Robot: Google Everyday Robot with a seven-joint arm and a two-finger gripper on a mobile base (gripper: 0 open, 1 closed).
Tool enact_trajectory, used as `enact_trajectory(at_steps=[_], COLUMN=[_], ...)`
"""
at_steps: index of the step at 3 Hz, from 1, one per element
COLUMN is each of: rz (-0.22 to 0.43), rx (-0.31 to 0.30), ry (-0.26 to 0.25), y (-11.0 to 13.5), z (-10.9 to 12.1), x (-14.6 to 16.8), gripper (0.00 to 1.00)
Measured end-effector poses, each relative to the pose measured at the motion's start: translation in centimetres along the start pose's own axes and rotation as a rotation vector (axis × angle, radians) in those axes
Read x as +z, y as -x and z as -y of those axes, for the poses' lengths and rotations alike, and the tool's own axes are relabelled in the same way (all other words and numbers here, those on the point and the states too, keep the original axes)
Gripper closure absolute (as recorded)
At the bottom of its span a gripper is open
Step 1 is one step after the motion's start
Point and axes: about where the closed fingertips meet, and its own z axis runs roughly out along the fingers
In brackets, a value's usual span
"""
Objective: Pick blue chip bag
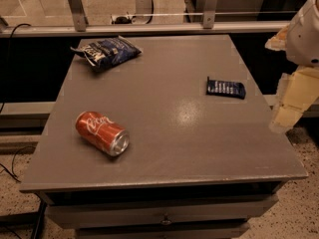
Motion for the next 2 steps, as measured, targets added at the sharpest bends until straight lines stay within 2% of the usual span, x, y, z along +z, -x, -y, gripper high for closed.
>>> enact_trajectory(at_steps=[1,2], rz=[0.006,0.081], rx=[-0.003,-0.021], ry=[-0.006,0.002], y=[0.3,3.8], z=[0.2,2.7], x=[0.1,2.6], gripper=[0.0,0.0])
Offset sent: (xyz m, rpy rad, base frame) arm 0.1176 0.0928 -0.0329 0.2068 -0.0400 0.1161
